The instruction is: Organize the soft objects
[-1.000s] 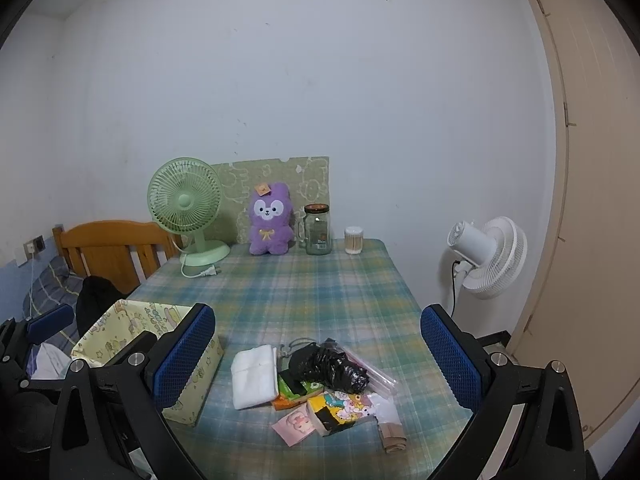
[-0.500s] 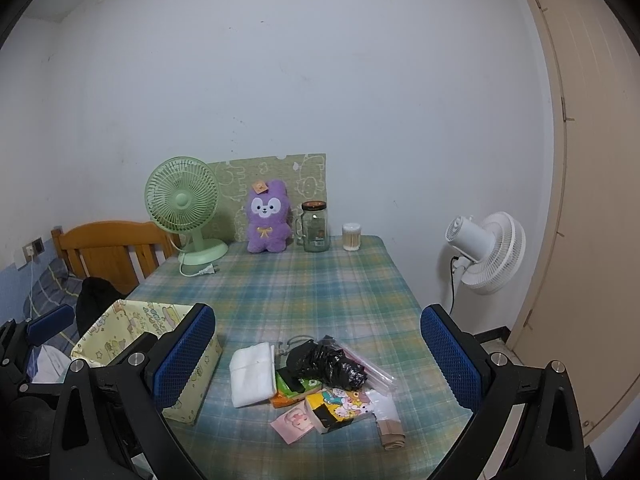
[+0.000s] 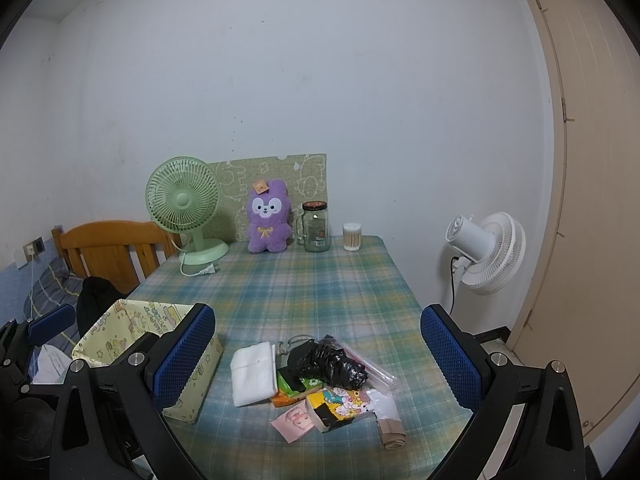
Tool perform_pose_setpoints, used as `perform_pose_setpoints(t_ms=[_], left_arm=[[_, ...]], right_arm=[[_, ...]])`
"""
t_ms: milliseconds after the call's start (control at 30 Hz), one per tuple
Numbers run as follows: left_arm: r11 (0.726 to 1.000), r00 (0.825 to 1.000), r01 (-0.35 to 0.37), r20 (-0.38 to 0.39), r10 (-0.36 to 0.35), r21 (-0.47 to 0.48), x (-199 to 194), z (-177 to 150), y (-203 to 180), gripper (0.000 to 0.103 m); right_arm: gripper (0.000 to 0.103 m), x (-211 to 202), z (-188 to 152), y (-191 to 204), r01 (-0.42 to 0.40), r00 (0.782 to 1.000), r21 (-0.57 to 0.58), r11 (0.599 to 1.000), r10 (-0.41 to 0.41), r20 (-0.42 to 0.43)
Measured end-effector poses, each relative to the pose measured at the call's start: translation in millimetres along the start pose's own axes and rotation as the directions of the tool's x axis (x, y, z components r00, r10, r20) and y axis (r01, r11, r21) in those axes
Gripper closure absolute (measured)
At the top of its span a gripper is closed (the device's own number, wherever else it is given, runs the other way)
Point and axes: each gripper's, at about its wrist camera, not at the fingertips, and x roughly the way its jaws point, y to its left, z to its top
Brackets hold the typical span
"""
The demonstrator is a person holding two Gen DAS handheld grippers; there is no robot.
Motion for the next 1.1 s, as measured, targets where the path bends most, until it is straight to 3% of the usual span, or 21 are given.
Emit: perform_pose_setpoints(t_ms=[1100], left_arm=[[1.0,1.0,0.004,0.01,-0.004,-0.006,-1.8,1.4,0.0,0.001]], right_arm=[[0.0,-2.4,5.0,2.7,-0.006,1.0,0.004,1.0,0.006,0.006]])
